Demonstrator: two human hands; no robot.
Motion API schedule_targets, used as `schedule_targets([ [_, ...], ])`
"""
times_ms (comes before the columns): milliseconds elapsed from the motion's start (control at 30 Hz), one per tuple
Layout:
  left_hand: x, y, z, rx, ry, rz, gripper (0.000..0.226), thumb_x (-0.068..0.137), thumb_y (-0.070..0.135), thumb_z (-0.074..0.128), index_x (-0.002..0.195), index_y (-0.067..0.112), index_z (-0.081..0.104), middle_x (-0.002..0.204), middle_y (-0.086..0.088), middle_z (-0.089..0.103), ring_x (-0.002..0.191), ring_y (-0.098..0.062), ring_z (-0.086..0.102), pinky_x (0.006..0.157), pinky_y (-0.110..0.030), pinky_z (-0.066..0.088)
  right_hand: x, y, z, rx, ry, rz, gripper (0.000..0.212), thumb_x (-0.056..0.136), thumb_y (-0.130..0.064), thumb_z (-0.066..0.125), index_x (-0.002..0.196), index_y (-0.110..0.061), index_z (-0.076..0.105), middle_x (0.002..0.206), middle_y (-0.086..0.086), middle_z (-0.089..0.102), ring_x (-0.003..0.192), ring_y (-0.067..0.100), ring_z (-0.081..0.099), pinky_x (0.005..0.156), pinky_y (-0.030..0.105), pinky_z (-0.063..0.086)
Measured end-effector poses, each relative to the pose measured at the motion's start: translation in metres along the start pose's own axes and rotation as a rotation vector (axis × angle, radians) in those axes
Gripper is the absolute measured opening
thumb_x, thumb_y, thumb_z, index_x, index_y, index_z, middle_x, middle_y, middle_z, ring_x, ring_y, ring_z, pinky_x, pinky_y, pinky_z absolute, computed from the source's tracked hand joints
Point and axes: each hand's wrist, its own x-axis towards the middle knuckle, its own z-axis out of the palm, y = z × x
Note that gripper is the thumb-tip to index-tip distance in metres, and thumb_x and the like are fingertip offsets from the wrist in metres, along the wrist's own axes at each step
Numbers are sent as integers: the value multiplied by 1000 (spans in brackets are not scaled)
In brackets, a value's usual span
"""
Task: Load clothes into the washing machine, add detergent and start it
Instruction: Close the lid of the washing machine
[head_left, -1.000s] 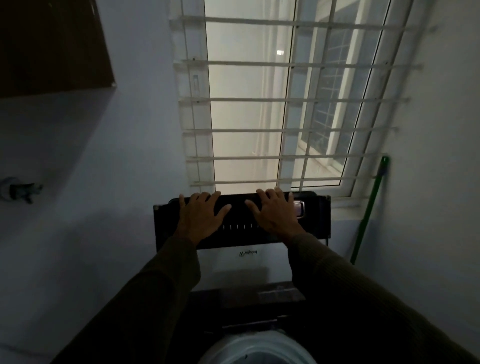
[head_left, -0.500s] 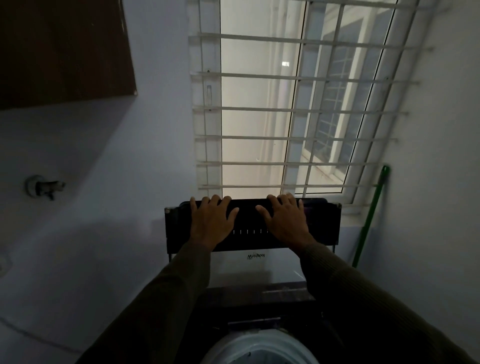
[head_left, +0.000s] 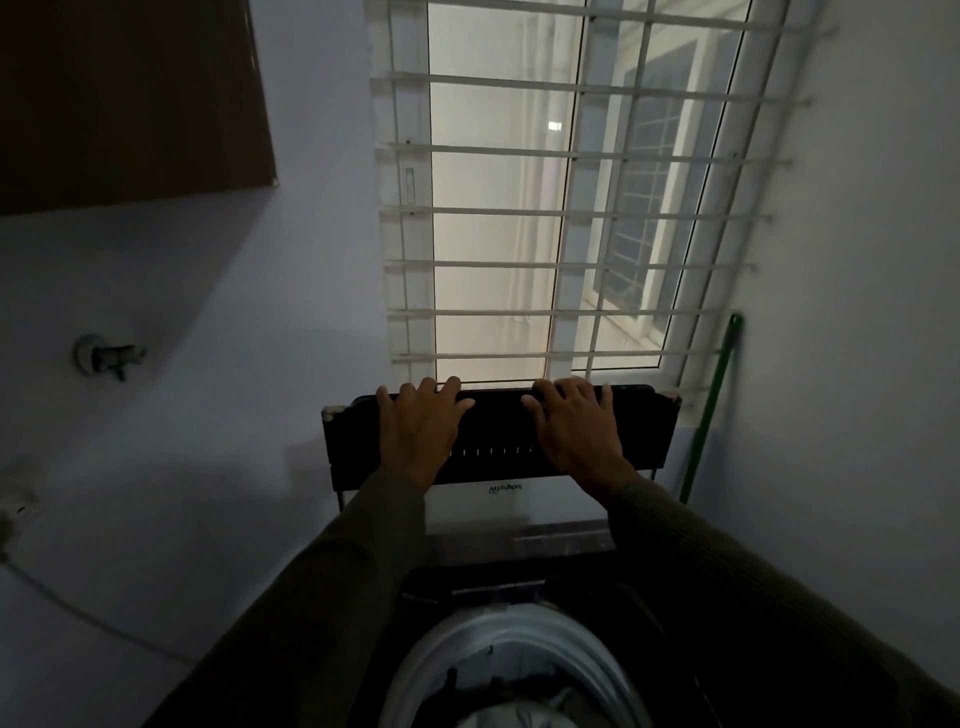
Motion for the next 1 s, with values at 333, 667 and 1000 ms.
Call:
schedule_targets([
  [333,-57,22,-32,-49,-26,2,51,98,60,35,125,21,52,110,-6,70,105,-29,64,106,-53,35,-48,10,-35,-70,34,-126,48,95,-63,37,96,-22,61,86,0,65,82,20,64,86,47,49],
  [667,-127,31,-46,-214,-98,67,60,78,75,57,73,17,45,70,0,56,66,-20,54,54,-30,34,-121,27,-47,-86,-81,-353,54,94,-64,37,100,-17,62,93,4,67,82,26,65,62,35,44],
  [1000,-196,41,-33,-235,-481,23,67,68,90,48,94,29,51,95,1,65,86,-23,62,72,-33,47,-188,47,-31,-34,-254,-489,78,83,-85,19,109,-25,62,104,2,70,90,25,68,65,34,46],
])
